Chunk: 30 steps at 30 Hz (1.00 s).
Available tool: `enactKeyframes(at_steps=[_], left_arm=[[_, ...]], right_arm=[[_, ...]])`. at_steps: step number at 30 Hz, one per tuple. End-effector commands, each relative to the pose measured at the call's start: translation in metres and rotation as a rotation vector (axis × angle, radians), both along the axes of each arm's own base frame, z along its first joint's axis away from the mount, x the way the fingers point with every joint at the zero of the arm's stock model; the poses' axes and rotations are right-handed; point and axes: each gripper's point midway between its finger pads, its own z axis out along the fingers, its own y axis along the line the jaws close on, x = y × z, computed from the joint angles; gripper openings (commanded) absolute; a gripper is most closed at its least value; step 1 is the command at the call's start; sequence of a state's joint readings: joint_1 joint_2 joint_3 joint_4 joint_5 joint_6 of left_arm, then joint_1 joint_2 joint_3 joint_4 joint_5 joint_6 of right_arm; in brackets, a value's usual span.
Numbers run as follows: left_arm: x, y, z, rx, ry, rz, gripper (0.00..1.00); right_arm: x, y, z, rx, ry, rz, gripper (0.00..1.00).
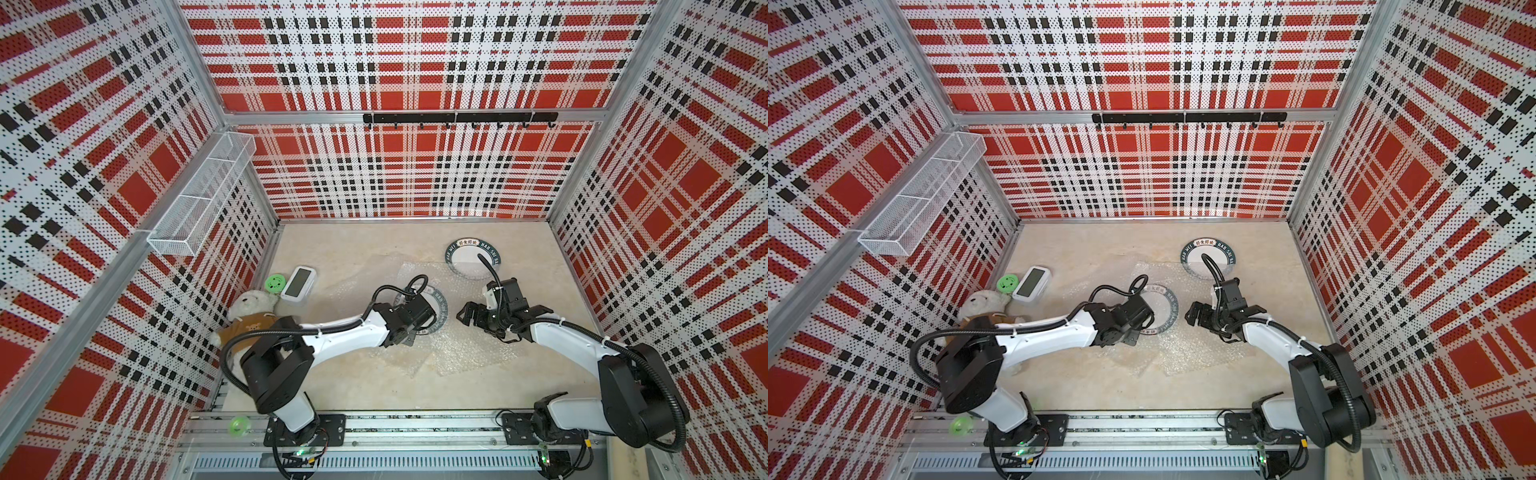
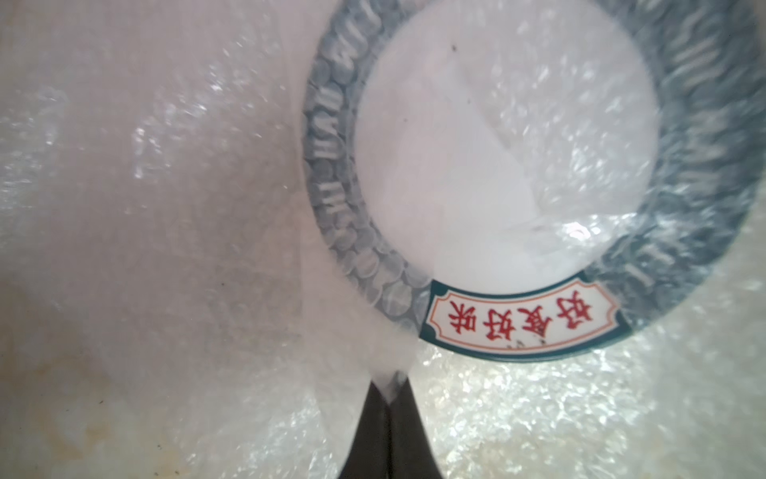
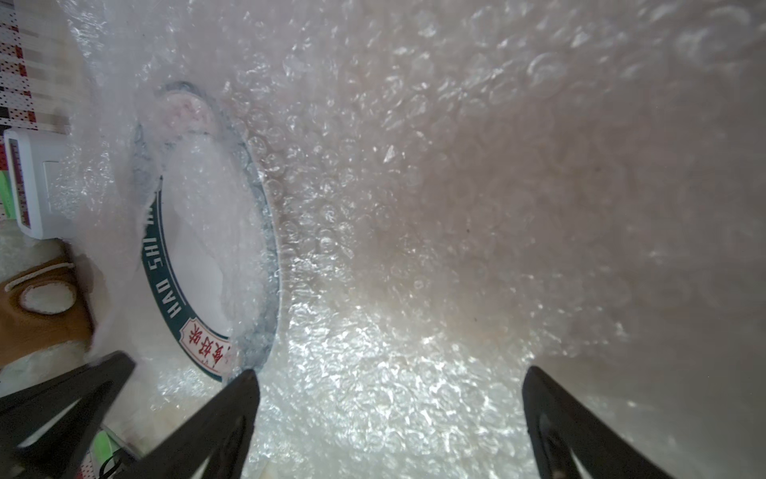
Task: Unpack dinner plates from bubble wrap
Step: Unwrap the bubble wrap.
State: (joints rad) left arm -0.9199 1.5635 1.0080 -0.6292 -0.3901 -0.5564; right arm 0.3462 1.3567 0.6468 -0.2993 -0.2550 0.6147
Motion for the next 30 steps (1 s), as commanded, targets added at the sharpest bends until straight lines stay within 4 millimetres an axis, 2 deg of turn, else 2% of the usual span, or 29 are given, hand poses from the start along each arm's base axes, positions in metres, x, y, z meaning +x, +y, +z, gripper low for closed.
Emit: enactKeyframes(at_steps=[1, 3, 6, 12, 17, 20, 24, 26, 27, 30], left_arm=[[0.006, 0.029, 0.023, -0.115, -0.053, 0.118, 0.00], [0.008, 0.049, 0.019, -0.187, -0.038, 0.176, 0.00], [0.005, 0.073, -0.002, -0.254, 0.038, 0.247, 0.00], [-0.009, 0.096, -0.039, -0.340, 0.149, 0.324, 0.00], [-0.013, 0.115, -0.050, -0.405, 0.177, 0.392, 0.00], [-0.009, 0.120, -0.044, -0.456, 0.174, 0.410, 0.00], [0.000, 0.117, -0.024, -0.619, 0.158, 0.427, 0.30], [0.004, 0.123, -0.013, -0.678, 0.141, 0.450, 0.43], [0.007, 0.127, -0.004, -0.707, 0.124, 0.461, 0.48], [0.011, 0.133, 0.027, -0.741, 0.048, 0.445, 0.54]], right_arm=[[0.003, -0.016, -0.010, -0.082, 0.010, -0.042, 1.00], [0.001, -0.021, -0.012, -0.105, 0.014, -0.053, 1.00], [0.001, -0.018, -0.011, -0.090, 0.001, -0.050, 1.00], [-0.003, -0.008, -0.013, -0.089, 0.023, -0.033, 1.00], [-0.008, -0.012, -0.015, -0.076, 0.025, -0.070, 1.00], [-0.010, -0.013, -0.016, -0.079, 0.027, -0.074, 1.00], [-0.009, -0.015, -0.009, -0.089, 0.013, -0.077, 1.00], [-0.008, -0.015, -0.004, -0.096, 0.000, -0.071, 1.00], [-0.007, -0.015, 0.000, -0.105, -0.011, -0.066, 1.00], [-0.008, -0.009, 0.011, -0.136, -0.047, -0.031, 0.97]])
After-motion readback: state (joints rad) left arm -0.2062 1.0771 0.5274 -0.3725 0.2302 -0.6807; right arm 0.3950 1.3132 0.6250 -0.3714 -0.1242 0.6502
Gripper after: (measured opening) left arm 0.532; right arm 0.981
